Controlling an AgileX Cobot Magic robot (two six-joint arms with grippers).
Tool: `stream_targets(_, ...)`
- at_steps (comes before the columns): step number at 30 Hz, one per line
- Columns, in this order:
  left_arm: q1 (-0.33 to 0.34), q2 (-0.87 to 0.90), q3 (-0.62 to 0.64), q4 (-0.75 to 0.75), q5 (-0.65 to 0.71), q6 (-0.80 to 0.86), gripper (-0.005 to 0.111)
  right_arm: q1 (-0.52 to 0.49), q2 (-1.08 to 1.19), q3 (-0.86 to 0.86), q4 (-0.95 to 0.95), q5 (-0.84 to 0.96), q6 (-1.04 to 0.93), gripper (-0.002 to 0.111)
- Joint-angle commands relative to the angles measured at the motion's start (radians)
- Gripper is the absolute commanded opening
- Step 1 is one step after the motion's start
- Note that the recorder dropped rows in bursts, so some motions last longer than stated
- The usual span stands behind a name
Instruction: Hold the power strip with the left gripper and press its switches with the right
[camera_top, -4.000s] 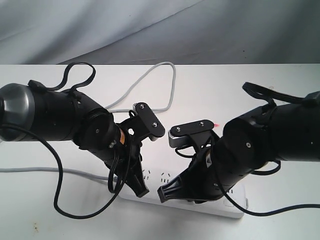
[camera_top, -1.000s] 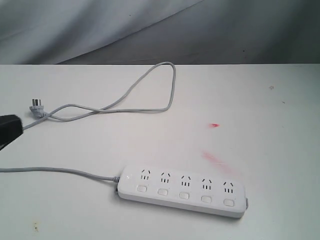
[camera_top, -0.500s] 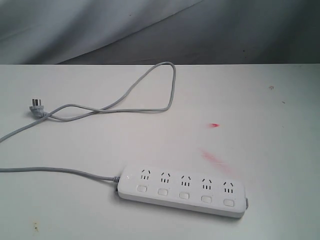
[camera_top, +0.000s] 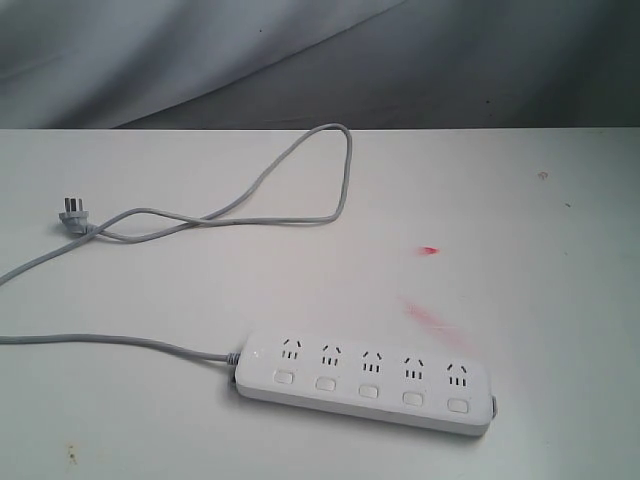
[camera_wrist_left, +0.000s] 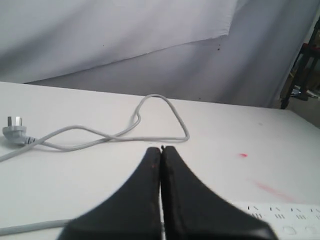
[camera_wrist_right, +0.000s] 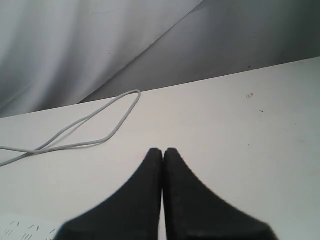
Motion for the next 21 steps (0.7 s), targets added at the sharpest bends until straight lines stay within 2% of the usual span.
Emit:
stream_targets(1,0.000,0.002,0.030,0.014,-0.015,-0.014,0.000,-0.004,-0.005,0.004,-0.020,0.012,-0.027,0.000)
stream_targets(6,0.000,0.002,0.032,0.012,-0.035,-0.014,0.000,-0.004,-0.005,0.004,-0.020,0.001,0.007,0.000)
stream_targets(14,0.000,0.002,0.032,0.012,-0.209,-0.010,0.000,-0.004,-0.005,0.004,-0.020,-0.004,0.010,0.000)
stream_targets(21,0.000,0.002,0.032,0.012,-0.227,-0.010,0.000,-0.004,-0.005,0.004,-0.020,-0.004,0.010,0.000)
